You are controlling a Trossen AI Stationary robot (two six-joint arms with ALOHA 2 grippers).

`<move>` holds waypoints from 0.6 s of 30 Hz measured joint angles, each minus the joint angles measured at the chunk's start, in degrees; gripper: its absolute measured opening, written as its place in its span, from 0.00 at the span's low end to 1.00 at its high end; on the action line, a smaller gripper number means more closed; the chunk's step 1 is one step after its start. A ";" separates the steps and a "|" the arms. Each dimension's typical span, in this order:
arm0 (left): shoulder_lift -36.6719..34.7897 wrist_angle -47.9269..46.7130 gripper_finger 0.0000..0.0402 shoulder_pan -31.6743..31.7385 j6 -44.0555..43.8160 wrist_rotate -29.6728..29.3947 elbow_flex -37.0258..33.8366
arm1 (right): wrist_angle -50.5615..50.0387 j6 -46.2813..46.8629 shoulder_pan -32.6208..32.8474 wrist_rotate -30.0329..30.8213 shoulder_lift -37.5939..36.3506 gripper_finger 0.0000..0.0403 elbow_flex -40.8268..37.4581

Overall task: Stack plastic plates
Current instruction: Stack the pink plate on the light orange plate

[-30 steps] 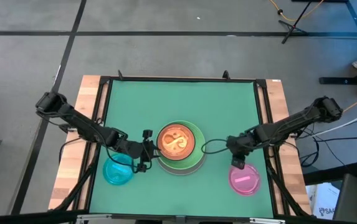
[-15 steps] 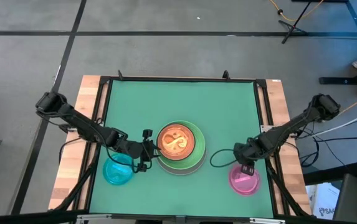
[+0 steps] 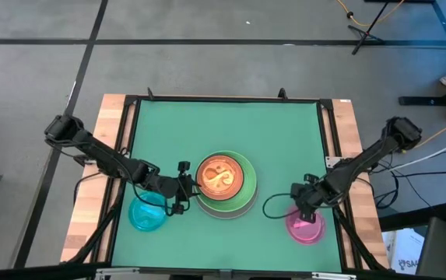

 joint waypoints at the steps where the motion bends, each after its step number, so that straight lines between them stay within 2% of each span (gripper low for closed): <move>1: 0.00 0.00 0.29 0.00 0.00 0.00 0.00 | 1.07 -0.33 0.04 -0.28 0.63 0.38 -0.01; 8: 0.00 0.00 0.29 0.00 0.00 0.00 0.00 | 3.86 -3.95 0.04 -2.64 4.72 0.33 0.01; 18: 0.00 0.02 0.29 0.00 0.02 0.00 0.00 | 3.96 -6.63 -0.02 -3.94 5.57 0.06 0.10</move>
